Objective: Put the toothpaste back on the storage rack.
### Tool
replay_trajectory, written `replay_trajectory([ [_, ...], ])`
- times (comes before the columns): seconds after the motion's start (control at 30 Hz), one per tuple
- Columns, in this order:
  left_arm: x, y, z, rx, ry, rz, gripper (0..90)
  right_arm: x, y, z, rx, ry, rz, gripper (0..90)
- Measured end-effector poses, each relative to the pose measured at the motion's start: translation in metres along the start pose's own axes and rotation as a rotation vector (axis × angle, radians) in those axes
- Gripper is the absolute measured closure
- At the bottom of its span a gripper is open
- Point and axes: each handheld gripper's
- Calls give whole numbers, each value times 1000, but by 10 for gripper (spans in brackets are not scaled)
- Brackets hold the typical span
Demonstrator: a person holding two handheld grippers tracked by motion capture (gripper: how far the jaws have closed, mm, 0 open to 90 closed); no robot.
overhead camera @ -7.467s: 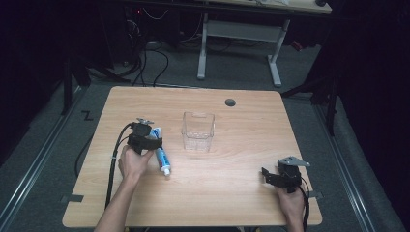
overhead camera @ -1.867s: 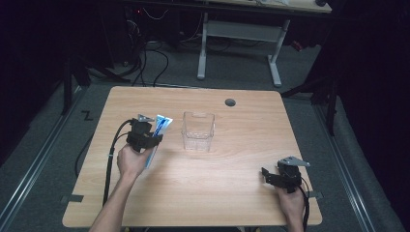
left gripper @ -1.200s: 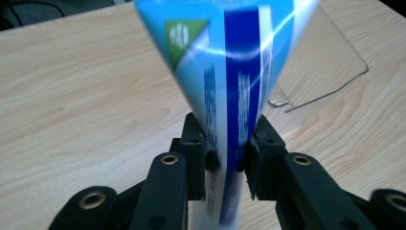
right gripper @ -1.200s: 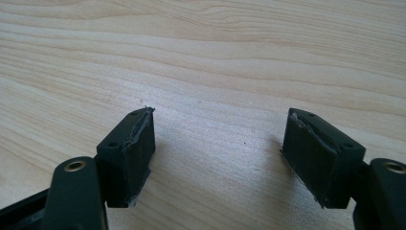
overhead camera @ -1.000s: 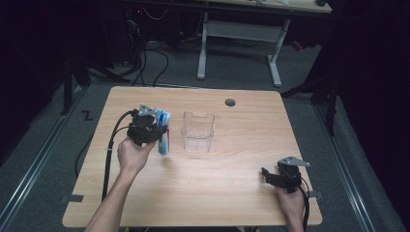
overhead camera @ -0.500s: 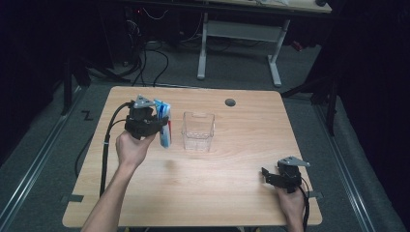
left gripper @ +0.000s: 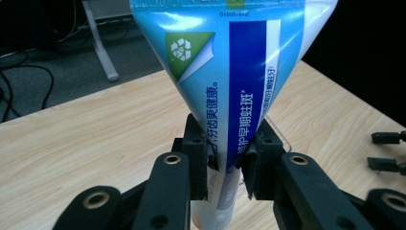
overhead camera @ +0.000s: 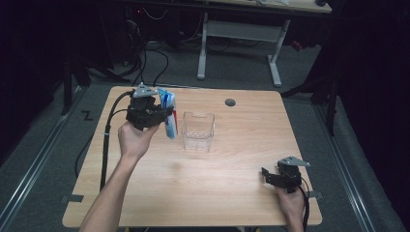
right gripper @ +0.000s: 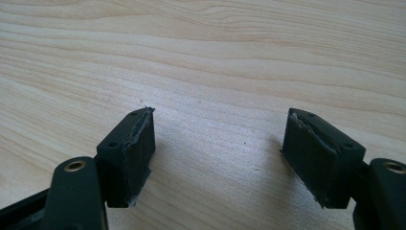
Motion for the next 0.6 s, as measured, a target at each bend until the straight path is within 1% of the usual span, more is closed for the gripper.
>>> replay_trajectory([
  [0.23,11,7,2,-22,23,11,737,0,0,0,-1,0,0,266],
  [0.47,19,15,11,-38,21,36,735,0,0,0,0,0,-1,266],
  [0.6,21,18,17,-41,19,41,735,0,0,0,0,0,0,265],
])
Point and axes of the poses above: each handheld gripper's, and its own axes: z roughly forward along the jaws, x roughly out of its top, y roughly to its right, and after that the axes turned 4 degrees about -y, right-handed
